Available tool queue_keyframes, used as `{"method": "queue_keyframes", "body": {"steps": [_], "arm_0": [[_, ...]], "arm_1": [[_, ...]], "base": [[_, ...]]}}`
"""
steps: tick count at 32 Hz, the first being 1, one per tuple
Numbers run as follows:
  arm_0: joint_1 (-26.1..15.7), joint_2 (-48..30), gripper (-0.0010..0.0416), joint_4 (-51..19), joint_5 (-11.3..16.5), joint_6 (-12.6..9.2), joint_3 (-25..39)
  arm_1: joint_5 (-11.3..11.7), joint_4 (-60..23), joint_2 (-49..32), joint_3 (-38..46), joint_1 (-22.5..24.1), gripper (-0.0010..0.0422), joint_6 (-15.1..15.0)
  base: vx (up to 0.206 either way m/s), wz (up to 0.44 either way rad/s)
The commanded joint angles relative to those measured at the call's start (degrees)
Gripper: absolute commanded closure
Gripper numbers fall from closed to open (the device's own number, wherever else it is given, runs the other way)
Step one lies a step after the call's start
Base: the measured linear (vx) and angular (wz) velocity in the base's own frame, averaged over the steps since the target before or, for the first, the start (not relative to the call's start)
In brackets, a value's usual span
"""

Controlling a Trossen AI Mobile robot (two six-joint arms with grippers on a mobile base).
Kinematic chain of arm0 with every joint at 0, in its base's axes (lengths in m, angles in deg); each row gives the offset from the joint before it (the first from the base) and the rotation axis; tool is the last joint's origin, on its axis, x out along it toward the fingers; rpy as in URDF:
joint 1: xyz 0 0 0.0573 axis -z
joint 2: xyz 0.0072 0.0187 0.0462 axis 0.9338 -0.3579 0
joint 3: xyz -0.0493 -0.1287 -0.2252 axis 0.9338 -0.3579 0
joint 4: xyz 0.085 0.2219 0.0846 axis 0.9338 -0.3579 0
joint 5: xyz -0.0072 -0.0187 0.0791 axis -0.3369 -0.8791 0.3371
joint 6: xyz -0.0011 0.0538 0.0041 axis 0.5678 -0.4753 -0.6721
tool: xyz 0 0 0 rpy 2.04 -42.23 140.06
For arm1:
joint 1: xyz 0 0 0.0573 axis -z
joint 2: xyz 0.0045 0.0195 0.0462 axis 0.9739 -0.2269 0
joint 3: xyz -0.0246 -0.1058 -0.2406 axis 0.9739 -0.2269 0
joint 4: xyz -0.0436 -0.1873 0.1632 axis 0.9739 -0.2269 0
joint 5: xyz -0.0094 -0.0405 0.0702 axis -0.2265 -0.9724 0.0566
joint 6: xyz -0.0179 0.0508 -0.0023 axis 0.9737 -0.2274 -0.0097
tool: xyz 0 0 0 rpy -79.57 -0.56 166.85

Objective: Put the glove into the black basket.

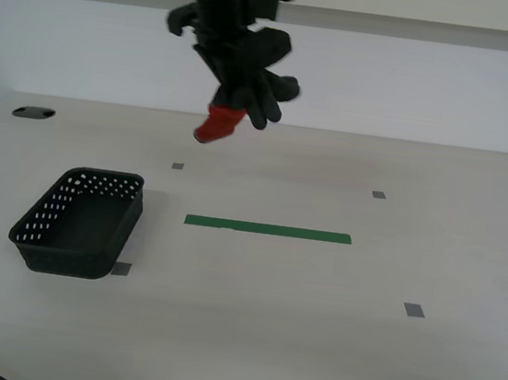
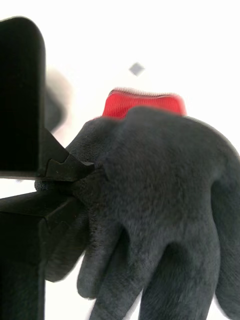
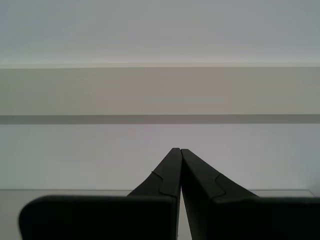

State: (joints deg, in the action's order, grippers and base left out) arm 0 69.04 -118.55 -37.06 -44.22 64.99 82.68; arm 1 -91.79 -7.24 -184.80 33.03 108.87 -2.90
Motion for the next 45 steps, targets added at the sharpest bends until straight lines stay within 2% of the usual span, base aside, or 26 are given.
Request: {"method": "queue_keyframes", "body": {"steps": [1, 4, 5, 8, 11, 14, 15, 23, 28, 32, 33, 36, 42, 45], "arm_0": [[0.0, 0.0, 0.0405, 0.4, -0.1, 0.0, 0.0], [0.0, 0.0, 0.0405, 0.5, -0.1, 0.0, 0.0], [0.0, 0.0, 0.0405, 0.6, 0.0, 0.0, 0.0], [0.0, 0.0, 0.0405, -0.1, -0.1, 0.0, 0.0], [0.0, 0.0, 0.0405, -0.2, 0.0, 0.0, 0.0], [0.0, 0.0, 0.0405, -0.6, 0.0, 0.0, 0.0], [-0.1, 0.0, 0.0405, -0.7, -0.1, 0.0, 0.0], [0.0, 0.0, 0.0405, -0.8, 0.0, 0.0, 0.0], [-0.1, 0.0, 0.0405, -0.8, 0.0, 0.0, 0.0], [-0.1, 0.0, 0.0405, -0.9, 0.0, 0.0, 0.0], [0.0, 0.0, 0.0405, -0.8, 0.0, 0.0, 0.0], [-0.1, 0.0, 0.0405, -0.9, 0.0, 0.0, 0.0], [-0.1, -0.1, 0.0405, -1.0, 0.1, 0.0, 0.0], [-0.1, -0.1, 0.0405, -0.9, 0.1, 0.0, 0.0]], "arm_1": [[0.2, 1.8, 6.3, -7.5, -3.7, 0.0414, 0.8], [0.4, 3.0, 12.0, -14.0, -7.1, 0.0414, 1.5], [0.4, 3.9, 16.8, -18.9, -10.1, 0.0414, 2.1], [0.4, 4.5, 23.4, -25.5, -14.3, 0.0413, 2.6], [0.4, 4.7, 27.3, -31.3, -17.7, 0.0413, 2.6], [0.4, 5.2, 27.6, -36.4, -20.2, 0.0413, 2.6], [0.4, 9.1, 27.5, -39.9, -20.4, 0.0413, 2.9], [0.3, 20.7, 27.5, -50.4, -22.4, 0.0413, 5.8], [0.4, 23.1, 27.3, -51.0, -22.7, 0.0414, 7.3], [0.3, 25.3, 19.2, -49.3, -22.8, 0.0414, 8.0], [0.9, 27.1, 13.0, -48.1, -22.8, 0.0413, 8.0], [1.4, 29.1, 7.6, -45.9, -22.9, 0.0412, 8.2], [1.4, 29.2, 7.3, -44.3, -23.0, 0.0412, 8.2], [1.4, 28.9, 7.3, -44.2, -23.0, 0.0367, 8.2]], "base": [[0.0, 0.0], [0.0, 0.0], [0.0, 0.0], [0.0, 0.0], [0.0, 0.0], [0.0, 0.0], [0.0, 0.0], [0.0, 0.0], [0.0, 0.0], [0.0, 0.0], [0.0, 0.0], [-0.001, 0.002], [0.003, -0.006], [0.0, 0.0]]}}
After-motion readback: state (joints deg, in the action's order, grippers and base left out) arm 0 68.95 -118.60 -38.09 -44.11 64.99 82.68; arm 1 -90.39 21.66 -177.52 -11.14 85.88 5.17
